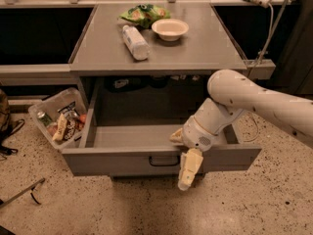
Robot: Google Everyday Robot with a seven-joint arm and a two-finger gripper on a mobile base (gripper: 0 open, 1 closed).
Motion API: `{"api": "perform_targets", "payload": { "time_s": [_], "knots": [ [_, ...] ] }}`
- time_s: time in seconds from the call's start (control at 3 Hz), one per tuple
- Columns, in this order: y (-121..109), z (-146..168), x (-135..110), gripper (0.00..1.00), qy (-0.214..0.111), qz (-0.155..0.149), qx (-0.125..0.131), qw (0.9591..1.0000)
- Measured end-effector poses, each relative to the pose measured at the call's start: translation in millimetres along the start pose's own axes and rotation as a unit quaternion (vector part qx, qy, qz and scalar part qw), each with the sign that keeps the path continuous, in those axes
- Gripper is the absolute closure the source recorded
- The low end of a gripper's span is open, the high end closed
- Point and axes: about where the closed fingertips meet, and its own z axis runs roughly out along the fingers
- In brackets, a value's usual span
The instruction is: Open top drawer
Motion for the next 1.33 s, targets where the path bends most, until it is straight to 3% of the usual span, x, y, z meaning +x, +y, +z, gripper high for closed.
{"api": "perform_targets", "payload": {
  "time_s": [0.33,0.67,1.0,1.33],
  "knots": [
    [47,-5,1,0.0,-0.003,0.039,-0.013,0.9992],
    [46,-6,1,0.0,-0.003,0.039,-0.013,0.9992],
    [79,-12,-6,0.0,-0.003,0.06,-0.019,0.998],
    [79,-12,-6,0.0,-0.003,0.06,-0.019,0.998]
  ]
}}
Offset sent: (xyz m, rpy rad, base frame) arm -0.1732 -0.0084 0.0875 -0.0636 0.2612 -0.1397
